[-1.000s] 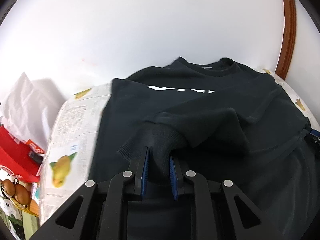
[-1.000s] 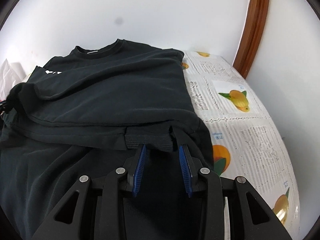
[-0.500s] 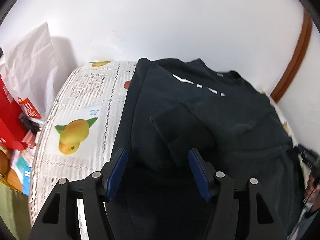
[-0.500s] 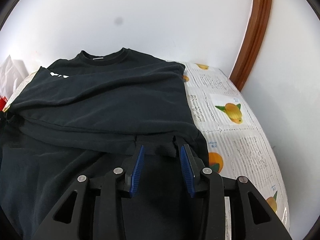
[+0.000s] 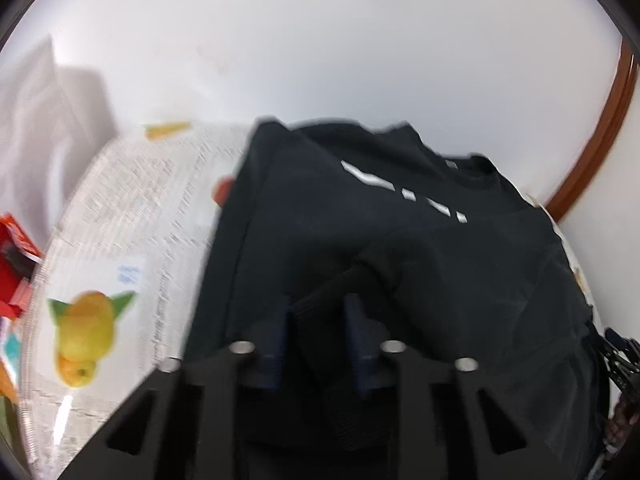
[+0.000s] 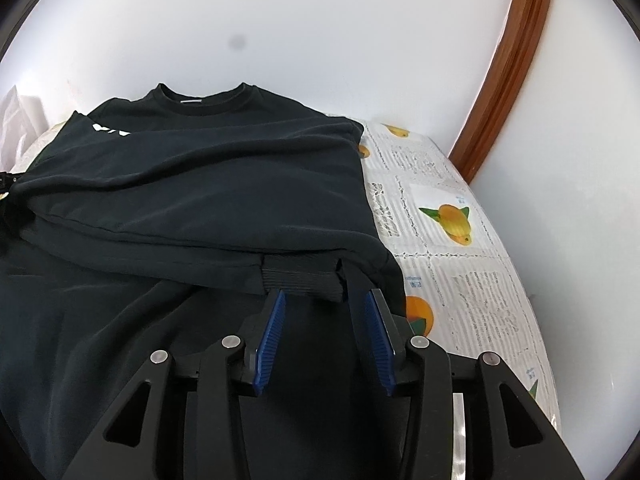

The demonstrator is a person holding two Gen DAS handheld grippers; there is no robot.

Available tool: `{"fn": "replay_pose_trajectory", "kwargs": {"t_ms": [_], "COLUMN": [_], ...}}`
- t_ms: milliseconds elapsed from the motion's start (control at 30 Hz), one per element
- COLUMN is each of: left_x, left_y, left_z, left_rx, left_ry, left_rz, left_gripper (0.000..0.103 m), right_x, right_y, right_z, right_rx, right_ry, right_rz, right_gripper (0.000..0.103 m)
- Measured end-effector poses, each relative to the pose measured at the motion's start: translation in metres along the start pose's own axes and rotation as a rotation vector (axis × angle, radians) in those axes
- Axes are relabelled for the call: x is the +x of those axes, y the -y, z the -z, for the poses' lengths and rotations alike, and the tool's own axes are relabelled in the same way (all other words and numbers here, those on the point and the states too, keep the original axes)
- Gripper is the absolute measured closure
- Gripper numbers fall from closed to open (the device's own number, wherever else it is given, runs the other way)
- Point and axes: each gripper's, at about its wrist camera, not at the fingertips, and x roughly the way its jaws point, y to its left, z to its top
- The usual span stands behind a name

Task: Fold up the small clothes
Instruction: 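Open both tools to release the folded sleeve on the body, then grasp the sweatshirt side edge with the right tool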

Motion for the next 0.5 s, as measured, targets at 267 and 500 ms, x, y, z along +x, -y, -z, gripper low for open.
{"fn": "replay_pose_trajectory", "kwargs": {"t_ms": [267, 500], "left_x": [0.001, 0.008], "left_y": [-0.010, -0.010], "left_z": [-0.009, 0.006], "left_rx": [0.009, 0.026], "left_ry": [-0.005, -0.038], "left_rz": [-0.043, -0.078], "left_gripper": [0.096, 0.091], "right_x": [0.008, 0.054], "right_y": [0.004, 0.012], "right_z": [-0.026, -0.020], "right_rx": [0.038, 0.091], "right_ry": [0.051, -0.057], "right_rz": [-0.027, -0.008], "right_gripper": [0.056, 0.055]}}
